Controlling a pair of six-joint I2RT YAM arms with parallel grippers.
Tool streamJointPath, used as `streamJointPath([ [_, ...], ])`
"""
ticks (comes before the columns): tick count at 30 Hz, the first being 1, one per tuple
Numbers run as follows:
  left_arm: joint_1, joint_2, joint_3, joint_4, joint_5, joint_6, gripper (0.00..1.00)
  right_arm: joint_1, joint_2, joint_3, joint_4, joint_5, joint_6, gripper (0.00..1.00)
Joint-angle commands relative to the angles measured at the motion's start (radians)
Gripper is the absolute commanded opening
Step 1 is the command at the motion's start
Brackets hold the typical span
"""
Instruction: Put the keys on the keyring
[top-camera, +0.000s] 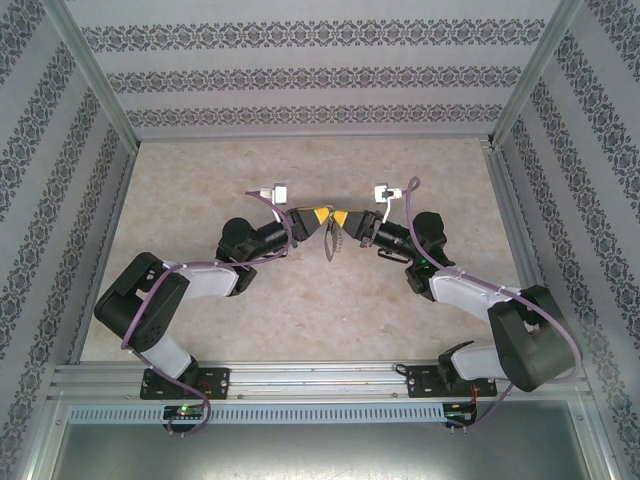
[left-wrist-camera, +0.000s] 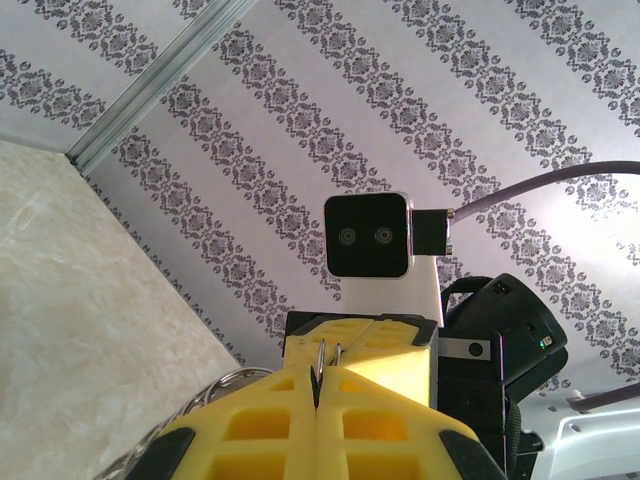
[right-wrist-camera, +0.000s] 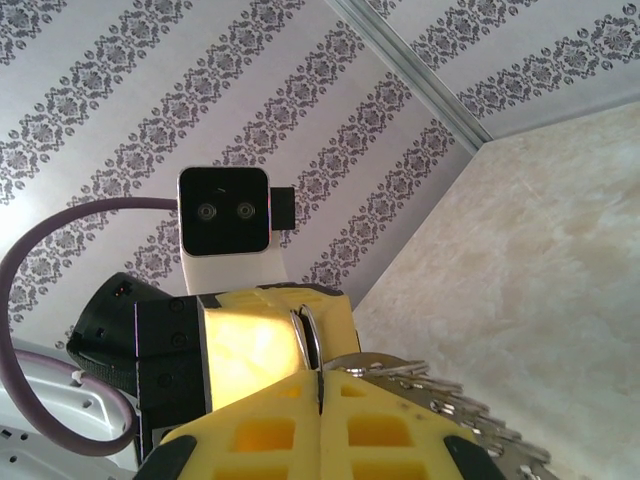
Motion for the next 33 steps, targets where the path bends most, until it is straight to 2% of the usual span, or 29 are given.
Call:
streamJointPath([
  [1,0.014,-0.028,0.015,0.090,-0.015,0.015,0.00,0.011,-0.012,-0.018,0.029,-0.025,-0.027,0.00],
  [18,0.013,-0.015,0.026,0.090,-0.016,0.016,0.00,0.042,0.018,0.003,0.006,-0.089,-0.044,0.00],
  [23,0.014,-0.015,0.022,0.090,-0.017,0.019,0.00,-0.018,-0.040,-0.035,-0.014,-0.068,-0.030,0.40],
  [26,0.014,-0.017,0.019,0.090,-0.015,0.023,0.00,-0.061,-0.107,-0.057,-0.048,-0.047,-0.033,0.47],
  [30,0.015,-0.011,0.017,0.090,-0.008,0.022,0.00,-0.073,-0.185,-0.039,-0.142,-0.012,-0.071,0.49],
  [33,0.015,-0.003,0.022,0.090,0.000,0.018,0.00,-0.068,-0.189,-0.004,-0.165,-0.015,-0.087,0.50],
])
